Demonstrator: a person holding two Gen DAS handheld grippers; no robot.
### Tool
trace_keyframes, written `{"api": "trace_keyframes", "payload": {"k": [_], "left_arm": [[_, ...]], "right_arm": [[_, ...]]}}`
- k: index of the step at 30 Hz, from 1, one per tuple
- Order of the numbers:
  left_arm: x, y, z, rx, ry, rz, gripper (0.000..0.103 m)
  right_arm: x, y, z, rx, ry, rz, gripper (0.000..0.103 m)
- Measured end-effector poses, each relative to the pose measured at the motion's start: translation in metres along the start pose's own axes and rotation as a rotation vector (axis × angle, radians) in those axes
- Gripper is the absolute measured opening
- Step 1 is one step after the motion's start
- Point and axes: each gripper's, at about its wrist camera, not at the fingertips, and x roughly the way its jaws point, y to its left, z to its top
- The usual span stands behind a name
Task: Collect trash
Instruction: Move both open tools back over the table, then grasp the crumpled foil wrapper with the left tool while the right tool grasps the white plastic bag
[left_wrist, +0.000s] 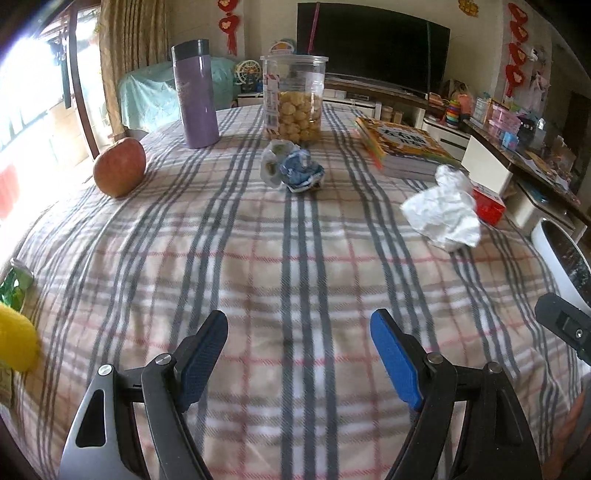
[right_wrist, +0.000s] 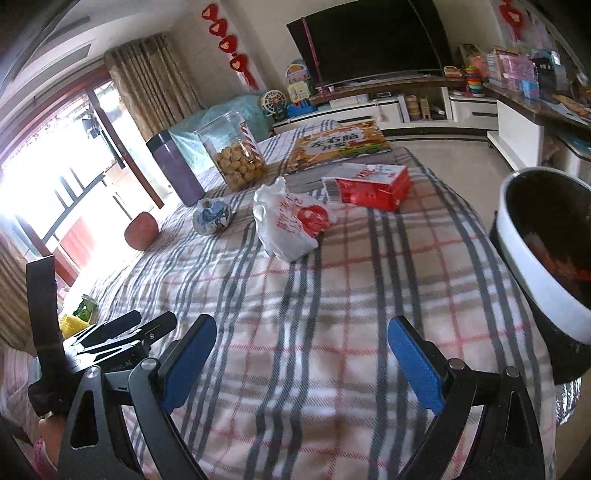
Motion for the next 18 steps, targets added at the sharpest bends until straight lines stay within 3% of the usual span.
{"api": "trace_keyframes", "payload": {"k": [18], "left_arm": [[0.095, 0.016, 0.082, -0.031, 0.024, 0.008, 0.080]], "right_arm": [[0.066, 0.014, 0.047, -0.016, 0.010, 0.011, 0.094]]}}
